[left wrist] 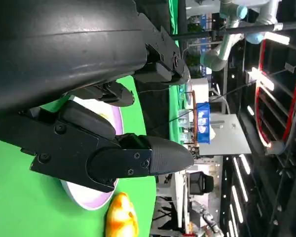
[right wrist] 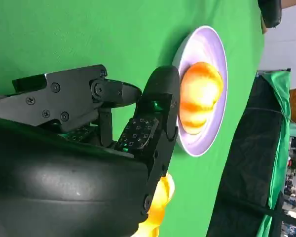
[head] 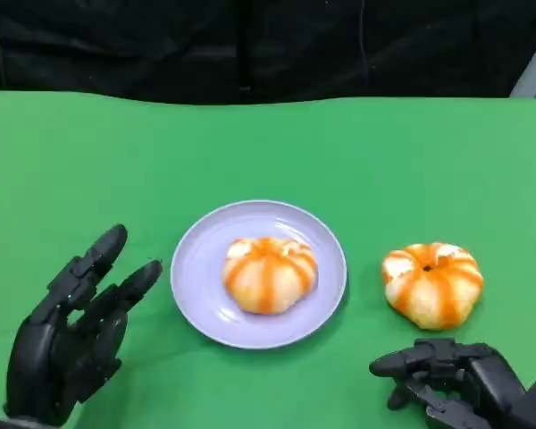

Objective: Grasp the bread from the table and place it into the plate.

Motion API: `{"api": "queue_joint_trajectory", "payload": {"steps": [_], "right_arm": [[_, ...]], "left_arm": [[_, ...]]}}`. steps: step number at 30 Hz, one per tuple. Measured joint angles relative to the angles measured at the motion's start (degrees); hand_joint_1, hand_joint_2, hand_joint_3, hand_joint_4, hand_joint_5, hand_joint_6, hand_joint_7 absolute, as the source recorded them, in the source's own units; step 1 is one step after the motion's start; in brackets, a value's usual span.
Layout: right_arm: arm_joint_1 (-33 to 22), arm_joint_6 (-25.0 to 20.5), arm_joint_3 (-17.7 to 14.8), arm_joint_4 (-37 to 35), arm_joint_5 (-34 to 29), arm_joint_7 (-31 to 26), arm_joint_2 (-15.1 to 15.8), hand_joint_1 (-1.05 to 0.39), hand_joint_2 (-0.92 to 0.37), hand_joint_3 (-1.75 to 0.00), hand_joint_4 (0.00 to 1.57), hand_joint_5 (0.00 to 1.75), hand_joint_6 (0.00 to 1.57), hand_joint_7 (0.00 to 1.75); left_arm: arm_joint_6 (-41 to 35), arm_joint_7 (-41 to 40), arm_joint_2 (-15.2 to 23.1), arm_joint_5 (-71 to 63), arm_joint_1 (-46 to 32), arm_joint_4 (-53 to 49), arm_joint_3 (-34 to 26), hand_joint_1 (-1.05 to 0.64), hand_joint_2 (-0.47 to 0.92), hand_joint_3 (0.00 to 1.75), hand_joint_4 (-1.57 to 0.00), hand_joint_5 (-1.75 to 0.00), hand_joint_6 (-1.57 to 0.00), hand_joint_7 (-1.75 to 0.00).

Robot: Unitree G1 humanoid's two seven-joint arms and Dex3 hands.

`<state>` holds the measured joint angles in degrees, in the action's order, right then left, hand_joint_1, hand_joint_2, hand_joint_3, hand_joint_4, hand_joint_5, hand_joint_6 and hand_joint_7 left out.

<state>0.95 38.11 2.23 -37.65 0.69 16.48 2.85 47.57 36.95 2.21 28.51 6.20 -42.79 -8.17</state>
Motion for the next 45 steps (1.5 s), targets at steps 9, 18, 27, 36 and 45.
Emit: {"api": "queue_joint_trajectory", "payload": {"steps": [9, 18, 27, 36, 45], "right_arm": [[0.2, 0.0, -0.5, -0.4, 0.8, 0.9, 0.0, -0.07, -0.92, -0.40, 0.78, 1.17, 1.09, 0.32], [0.6, 0.4, -0.9, -1.3, 0.8, 1.1, 0.1, -0.06, -0.92, -0.39, 0.78, 1.17, 1.10, 0.31], [0.6, 0.7, -1.0, -1.3, 0.7, 1.0, 0.1, -0.07, -0.92, -0.38, 0.79, 1.16, 1.10, 0.31], [0.7, 0.8, -1.0, -1.3, 0.7, 1.1, 0.1, -0.06, -0.92, -0.39, 0.80, 1.16, 1.10, 0.30], [0.7, 0.9, -1.0, -1.4, 0.7, 1.2, 0.1, -0.06, -0.92, -0.39, 0.80, 1.15, 1.11, 0.30]], "left_arm": [[-0.6, 0.3, -0.5, -2.3, -1.0, 0.6, -1.6, -0.65, 0.92, 0.43, -0.58, -0.02, -0.41, -0.01], [2.1, -4.0, -0.5, -8.5, -2.3, -1.2, -3.5, -0.27, 0.92, 0.26, -0.71, -0.05, -0.53, -0.04], [2.2, -13.0, -0.6, -15.3, -3.0, -1.2, -3.7, 0.02, 0.92, 0.25, -0.74, -0.04, -0.64, -0.05], [1.2, -17.3, -0.6, -18.2, -3.1, -1.1, -3.3, 0.11, 0.92, 0.42, -1.10, -0.19, -1.05, -0.17], [3.3, -17.9, 0.4, -20.2, -3.0, -2.9, -2.5, 0.15, 0.66, 0.97, -0.90, -1.36, -1.04, -0.96]]}}
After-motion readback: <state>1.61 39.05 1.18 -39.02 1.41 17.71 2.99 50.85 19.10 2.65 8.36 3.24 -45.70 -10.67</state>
